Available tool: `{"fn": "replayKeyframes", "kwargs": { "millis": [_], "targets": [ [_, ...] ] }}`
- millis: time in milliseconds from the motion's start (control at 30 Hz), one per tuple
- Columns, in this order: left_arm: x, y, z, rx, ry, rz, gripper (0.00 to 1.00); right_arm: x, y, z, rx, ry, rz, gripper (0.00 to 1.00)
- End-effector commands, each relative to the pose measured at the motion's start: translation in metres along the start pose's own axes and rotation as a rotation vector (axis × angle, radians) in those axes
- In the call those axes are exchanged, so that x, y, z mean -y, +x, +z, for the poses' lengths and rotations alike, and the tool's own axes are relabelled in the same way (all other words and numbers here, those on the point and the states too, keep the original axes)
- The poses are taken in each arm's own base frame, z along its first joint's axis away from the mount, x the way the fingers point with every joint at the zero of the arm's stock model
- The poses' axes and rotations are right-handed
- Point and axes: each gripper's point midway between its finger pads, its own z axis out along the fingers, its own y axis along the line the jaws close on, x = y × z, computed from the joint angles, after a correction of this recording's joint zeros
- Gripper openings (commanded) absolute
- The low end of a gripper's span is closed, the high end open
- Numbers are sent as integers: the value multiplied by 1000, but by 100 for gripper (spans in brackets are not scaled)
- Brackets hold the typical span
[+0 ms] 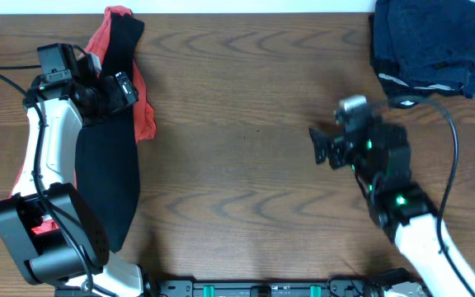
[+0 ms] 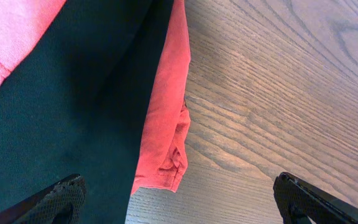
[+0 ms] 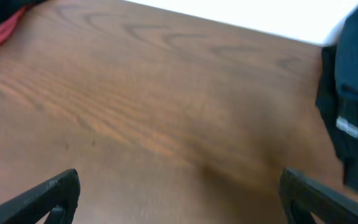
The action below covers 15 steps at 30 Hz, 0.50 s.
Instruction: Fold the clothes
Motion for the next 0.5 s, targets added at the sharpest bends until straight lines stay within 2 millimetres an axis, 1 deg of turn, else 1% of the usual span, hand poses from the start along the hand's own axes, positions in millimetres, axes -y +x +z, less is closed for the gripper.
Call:
{"fn": "replayKeyframes", "kwargs": {
  "millis": [0, 100, 167, 467],
  "targets": [
    [-3, 5, 5, -17, -11, 5, 98, 2, 32, -7, 7, 10, 17, 99],
    [-3, 5, 5, -17, -11, 5, 98, 0, 53, -16, 40, 11, 15, 99],
    [-3, 5, 5, -17, -11, 5, 98, -1, 60, -22, 75, 12, 11, 99],
    [-3, 5, 5, -17, -11, 5, 98, 0, 84, -44, 199, 39, 3, 99]
  ]
}}
